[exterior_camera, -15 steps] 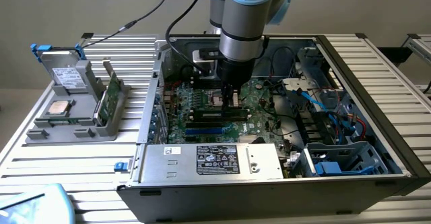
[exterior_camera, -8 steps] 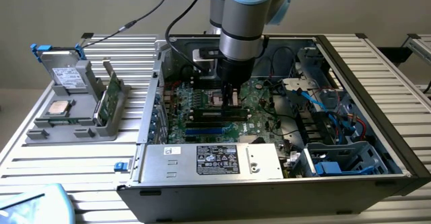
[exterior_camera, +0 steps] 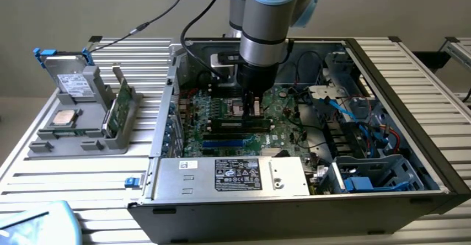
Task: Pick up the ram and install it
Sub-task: 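Insert the ram into the slot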
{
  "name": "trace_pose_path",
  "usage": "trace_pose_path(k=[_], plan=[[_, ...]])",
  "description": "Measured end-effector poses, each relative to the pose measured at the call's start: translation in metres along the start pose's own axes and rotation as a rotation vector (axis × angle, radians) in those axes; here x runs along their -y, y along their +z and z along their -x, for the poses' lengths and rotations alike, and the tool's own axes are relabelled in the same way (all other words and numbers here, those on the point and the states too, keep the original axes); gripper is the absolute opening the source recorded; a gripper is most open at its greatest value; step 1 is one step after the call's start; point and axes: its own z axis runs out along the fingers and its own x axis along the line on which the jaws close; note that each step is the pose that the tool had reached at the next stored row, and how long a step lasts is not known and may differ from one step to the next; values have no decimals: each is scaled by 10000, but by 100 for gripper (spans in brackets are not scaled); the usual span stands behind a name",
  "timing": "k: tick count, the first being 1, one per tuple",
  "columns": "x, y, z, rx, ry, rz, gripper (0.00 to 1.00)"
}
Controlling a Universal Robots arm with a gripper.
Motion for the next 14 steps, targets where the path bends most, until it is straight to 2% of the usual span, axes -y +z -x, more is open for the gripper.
trace_pose_path(k=[5, 14], plan=[[0, 5, 0, -21, 2, 1, 14], [15, 4, 0, -27, 1, 56, 14]])
